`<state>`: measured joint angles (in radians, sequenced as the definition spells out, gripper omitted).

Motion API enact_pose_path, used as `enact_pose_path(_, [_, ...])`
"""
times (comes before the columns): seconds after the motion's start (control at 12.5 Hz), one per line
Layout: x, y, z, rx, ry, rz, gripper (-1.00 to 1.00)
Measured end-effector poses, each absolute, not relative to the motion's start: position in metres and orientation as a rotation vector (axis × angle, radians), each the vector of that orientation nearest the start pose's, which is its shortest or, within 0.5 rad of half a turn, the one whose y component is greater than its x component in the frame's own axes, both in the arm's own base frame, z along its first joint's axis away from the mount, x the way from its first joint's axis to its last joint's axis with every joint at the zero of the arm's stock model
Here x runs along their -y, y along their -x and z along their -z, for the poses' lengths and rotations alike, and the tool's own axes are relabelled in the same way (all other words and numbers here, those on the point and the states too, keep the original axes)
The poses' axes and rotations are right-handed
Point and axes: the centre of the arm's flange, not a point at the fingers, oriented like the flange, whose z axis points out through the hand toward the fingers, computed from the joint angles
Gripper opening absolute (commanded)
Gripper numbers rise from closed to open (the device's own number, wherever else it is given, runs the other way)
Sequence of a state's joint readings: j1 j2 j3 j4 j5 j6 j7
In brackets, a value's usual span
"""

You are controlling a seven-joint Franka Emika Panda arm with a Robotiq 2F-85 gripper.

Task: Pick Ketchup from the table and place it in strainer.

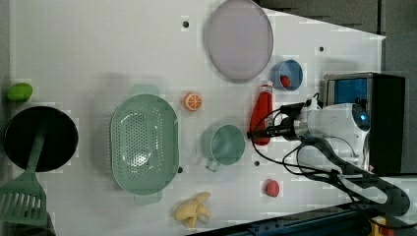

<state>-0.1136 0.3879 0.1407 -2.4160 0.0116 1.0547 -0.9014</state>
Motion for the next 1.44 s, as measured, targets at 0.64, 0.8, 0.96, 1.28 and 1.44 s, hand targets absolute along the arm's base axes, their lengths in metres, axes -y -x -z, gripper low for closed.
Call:
enact_pose_path(0.64, [-0.017, -0.497, -0.304, 0.227, 3.094, -0.328, 0.24])
enact_pose_path(0.8, [-0.026, -0.504, -0.375, 0.237, 3.109, -0.321, 0.24])
enact_pose_path(0.96, [-0.048, -0.515, -0.434, 0.212, 3.126, -0.183, 0.24])
enact_pose_path(1.28, [-0.121, -0.513, -0.470, 0.230, 3.132, -0.091, 0.24])
enact_pose_path(1.44, [-0.171, -0.497, -0.449, 0.213, 3.146, -0.161, 0.24])
